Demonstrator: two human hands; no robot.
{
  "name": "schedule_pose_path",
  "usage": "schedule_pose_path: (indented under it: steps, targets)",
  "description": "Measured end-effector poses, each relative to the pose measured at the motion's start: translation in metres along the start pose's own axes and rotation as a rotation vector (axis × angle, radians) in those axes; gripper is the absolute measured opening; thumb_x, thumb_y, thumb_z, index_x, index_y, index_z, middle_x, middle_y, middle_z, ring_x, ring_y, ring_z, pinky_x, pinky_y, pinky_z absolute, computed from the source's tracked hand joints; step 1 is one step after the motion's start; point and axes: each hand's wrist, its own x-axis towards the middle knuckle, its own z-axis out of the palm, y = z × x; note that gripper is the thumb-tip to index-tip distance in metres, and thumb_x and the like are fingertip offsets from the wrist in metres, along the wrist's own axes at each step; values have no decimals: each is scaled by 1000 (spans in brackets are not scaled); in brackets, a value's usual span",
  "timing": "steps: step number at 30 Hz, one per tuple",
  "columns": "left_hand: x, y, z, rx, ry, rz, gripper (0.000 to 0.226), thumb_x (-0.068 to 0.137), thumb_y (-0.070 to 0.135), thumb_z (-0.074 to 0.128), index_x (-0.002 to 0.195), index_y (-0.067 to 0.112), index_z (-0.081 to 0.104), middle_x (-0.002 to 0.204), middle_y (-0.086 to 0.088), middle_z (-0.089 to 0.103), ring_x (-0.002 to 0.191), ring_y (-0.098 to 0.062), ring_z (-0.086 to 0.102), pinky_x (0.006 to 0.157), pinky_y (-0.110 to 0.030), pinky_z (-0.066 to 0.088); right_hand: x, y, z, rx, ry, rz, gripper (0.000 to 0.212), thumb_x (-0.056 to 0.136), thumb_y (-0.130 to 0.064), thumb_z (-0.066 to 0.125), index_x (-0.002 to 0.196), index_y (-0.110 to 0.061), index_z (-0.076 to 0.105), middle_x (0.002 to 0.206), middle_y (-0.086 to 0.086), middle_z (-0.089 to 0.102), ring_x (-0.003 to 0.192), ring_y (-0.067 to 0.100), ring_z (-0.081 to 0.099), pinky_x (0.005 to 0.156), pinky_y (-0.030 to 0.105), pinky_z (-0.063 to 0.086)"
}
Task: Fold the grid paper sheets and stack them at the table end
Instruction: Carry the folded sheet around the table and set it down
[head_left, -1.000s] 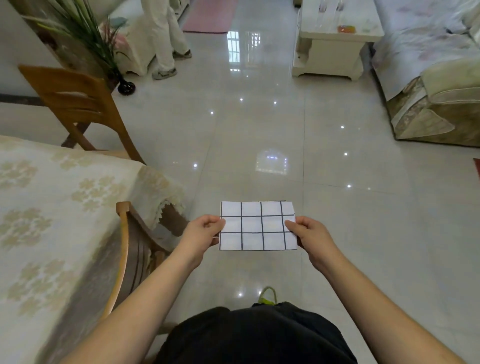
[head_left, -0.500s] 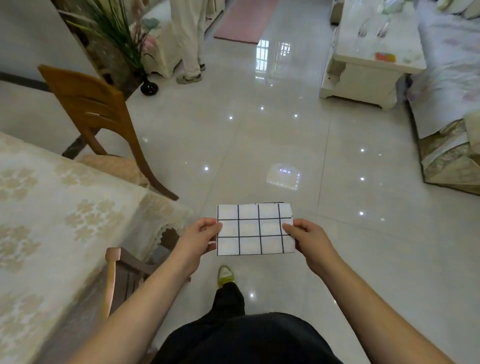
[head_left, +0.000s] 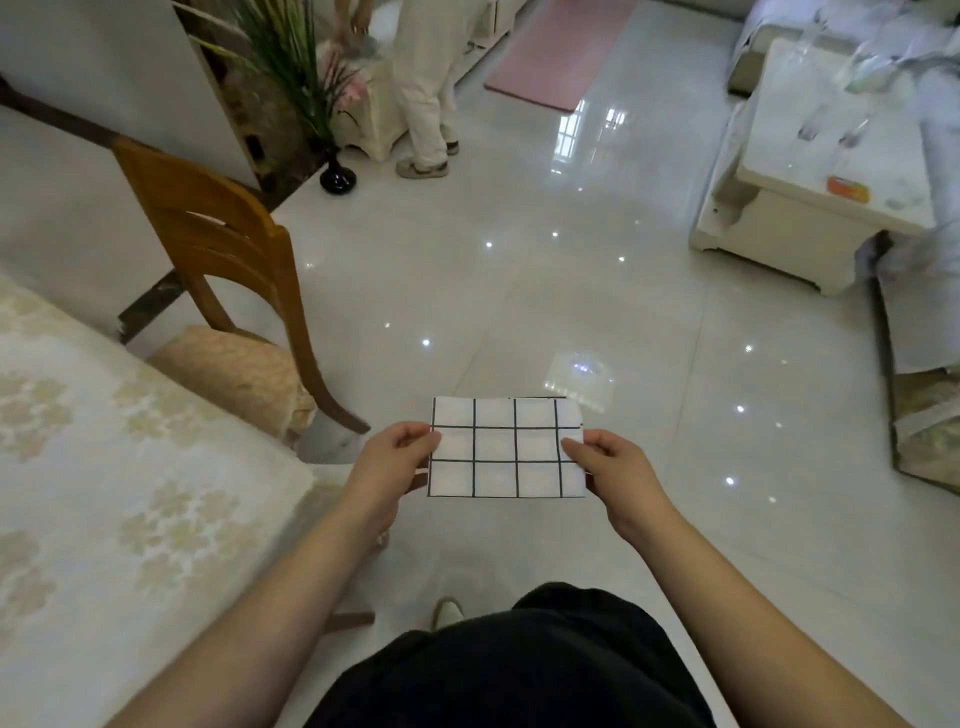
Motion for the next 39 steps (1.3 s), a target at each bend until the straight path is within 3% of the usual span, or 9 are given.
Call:
schedule_pose_path:
  steps: [5,13,17,22,25,31,34,39]
  targets:
    - [48,30,8,-42,32,-19,11,93,13,61,104,8,61,79,-2,61,67,-12,59,49,-15,49,63,-36,11,-26,-49,-10,5,90,-7,65,85,-6,67,62,-5,65,56,6,60,51,16,46]
    - [144,82,38,-101,147,-52,2,92,12,62,93,13,62,80,-4,61,68,-14,55,58,-22,51,186,-98,14,-52,-137,-4,2,88,-13,69,88,-11,71,84,10,71,76,18,65,74,33,52]
    - [179,109,50,-121,224,-46,9,92,12,63,100,10,63,84,-7,62,65,-13,55,52,-17,50,236,-133,16,-72,-218,-3,6,89,-11,67,92,-8,71,88,8,74,77,16,69,70,28,54]
    - [214,134,50,-171,276,-51,19,91,13,63,108,5,62,93,-13,63,72,-17,58,63,-25,52,290,-166,34,-120,-269,4,2,88,-14,68,89,-12,70,81,1,74,74,15,69,67,25,54]
    - [234,147,42,-193,308,-47,11,91,13,63,102,10,62,91,-11,64,69,-15,58,59,-23,51,320,-181,53,-163,-304,5,2,86,-17,71,84,-16,73,86,5,74,81,22,66,80,36,52]
    - [285,172,9,-239,355,-23,8,93,13,61,100,9,63,80,-6,63,62,-14,57,53,-24,46,377,-213,113,-186,-350,8,2,89,-10,67,89,-10,69,84,4,74,74,15,69,64,24,54]
    - [313,190,-12,-279,373,-30,5,93,14,62,98,12,62,72,-1,60,58,-12,54,52,-27,47,407,-230,147,-232,-374,2,11,88,-13,68,97,-6,70,96,12,74,87,24,71,78,35,57]
    - [354,231,-51,-385,394,-41,15,93,13,61,106,8,64,83,-5,65,72,-14,57,57,-17,51,445,-266,204,-223,-390,7,8,89,-8,66,96,-4,69,96,14,73,85,24,69,81,38,57]
